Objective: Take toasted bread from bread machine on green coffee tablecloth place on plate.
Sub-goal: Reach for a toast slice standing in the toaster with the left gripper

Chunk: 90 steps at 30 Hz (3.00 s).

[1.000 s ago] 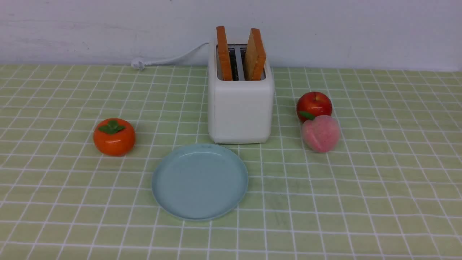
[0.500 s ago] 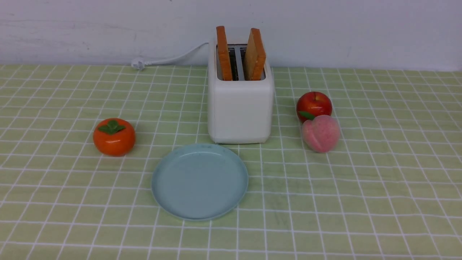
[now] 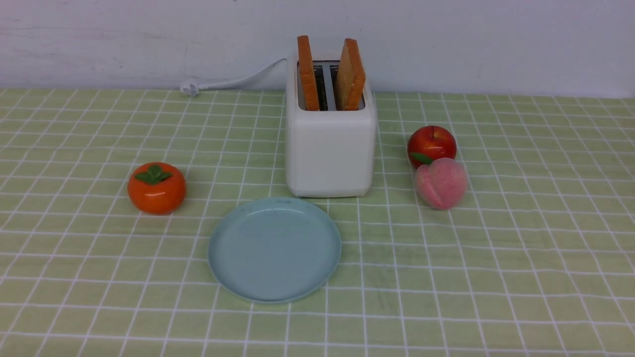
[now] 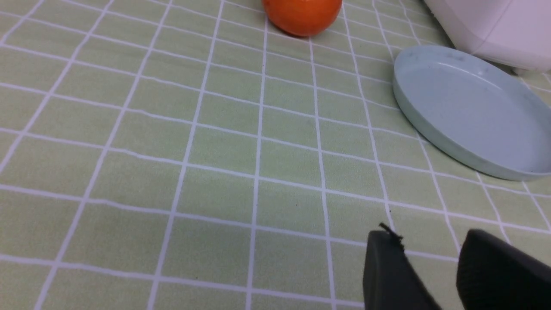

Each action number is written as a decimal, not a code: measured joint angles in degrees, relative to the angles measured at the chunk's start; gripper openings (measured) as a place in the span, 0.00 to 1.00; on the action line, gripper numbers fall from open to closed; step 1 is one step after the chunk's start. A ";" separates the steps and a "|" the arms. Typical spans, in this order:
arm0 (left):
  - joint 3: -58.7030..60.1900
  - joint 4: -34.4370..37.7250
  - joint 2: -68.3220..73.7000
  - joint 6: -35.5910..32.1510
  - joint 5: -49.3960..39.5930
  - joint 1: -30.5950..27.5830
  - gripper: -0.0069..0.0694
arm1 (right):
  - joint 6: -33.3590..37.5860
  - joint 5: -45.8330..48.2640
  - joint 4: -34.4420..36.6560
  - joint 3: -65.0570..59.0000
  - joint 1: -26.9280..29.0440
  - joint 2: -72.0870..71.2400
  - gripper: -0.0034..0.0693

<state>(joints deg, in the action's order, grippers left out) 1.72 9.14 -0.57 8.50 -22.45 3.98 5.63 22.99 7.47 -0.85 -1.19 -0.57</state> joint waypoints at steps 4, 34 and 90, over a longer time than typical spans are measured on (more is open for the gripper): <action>0.00 0.59 0.00 0.21 3.71 0.00 0.40 | 0.00 0.00 0.00 0.00 0.00 0.00 0.38; -26.40 29.43 31.53 -20.52 6.89 0.00 0.07 | 0.00 0.00 0.00 0.00 0.00 0.00 0.38; -90.34 88.94 112.94 -101.53 4.14 11.77 0.73 | 37.26 7.40 47.85 36.54 0.00 25.64 0.05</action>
<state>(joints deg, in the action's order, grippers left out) -88.62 98.08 112.36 -93.03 -18.31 15.76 42.89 30.39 55.32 35.69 -1.19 25.08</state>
